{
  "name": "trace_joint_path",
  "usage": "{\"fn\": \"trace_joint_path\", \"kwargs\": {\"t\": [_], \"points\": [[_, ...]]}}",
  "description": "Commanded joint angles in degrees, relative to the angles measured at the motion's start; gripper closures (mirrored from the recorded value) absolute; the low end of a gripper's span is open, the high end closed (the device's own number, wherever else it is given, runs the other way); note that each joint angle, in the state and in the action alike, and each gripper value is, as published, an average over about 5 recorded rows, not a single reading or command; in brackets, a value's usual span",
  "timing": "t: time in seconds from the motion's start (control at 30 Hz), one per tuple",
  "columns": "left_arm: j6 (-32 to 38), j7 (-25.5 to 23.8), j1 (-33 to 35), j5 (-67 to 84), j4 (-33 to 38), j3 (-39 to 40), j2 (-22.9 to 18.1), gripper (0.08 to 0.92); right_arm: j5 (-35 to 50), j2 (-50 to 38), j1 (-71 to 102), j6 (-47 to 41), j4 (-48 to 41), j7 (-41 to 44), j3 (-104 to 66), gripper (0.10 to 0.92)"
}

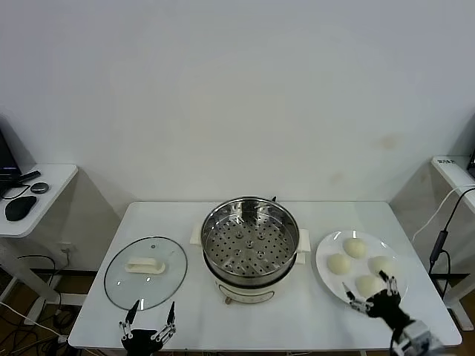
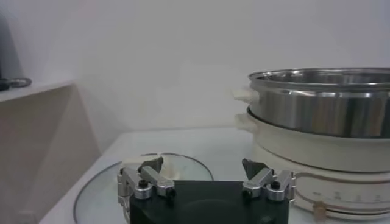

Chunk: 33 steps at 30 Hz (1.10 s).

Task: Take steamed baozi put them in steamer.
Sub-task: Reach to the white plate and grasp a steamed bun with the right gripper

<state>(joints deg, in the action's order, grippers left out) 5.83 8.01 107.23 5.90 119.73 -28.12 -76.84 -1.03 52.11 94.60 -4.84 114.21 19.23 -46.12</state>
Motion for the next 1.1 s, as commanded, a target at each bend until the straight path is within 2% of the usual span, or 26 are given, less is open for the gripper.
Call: {"fn": "trace_joint_path", "kwargs": {"t": [0.03,0.23,0.5,0.77,1.1], "points": [[-0.36,-0.3,-1.04,-1.32,-0.59,-0.58,-0.04,0.177,-14.11,-19.95,-13.52,-3.65,-7.28,14.79,-0.13,0.203],[0.42,-0.16,-1.17,-2.28,-0.47,-1.08,-0.67,0.177,-18.29,-27.15,-27.87,-0.31,-17.04,28.57,9.33,0.203],[0.91,0.0,-1.94,-2.67,-0.78,-1.85,-1.04,0.177,-17.88,-27.01,-56.38,4.26,-33.84,41.04,35.29,0.203],[1.25,0.01,-1.72,-2.63,-0.67,-3.62,-1.11,0.177,-20.14,-17.25,-82.74,11.2,-50.97,46.38,58.8,0.203],[1.83,0.04,-1.13,-2.7,-0.5,-4.95,-1.63,0.177,-24.36,-8.09,-89.22,12.51,-59.59,49.49,68.59,0.203]]}}
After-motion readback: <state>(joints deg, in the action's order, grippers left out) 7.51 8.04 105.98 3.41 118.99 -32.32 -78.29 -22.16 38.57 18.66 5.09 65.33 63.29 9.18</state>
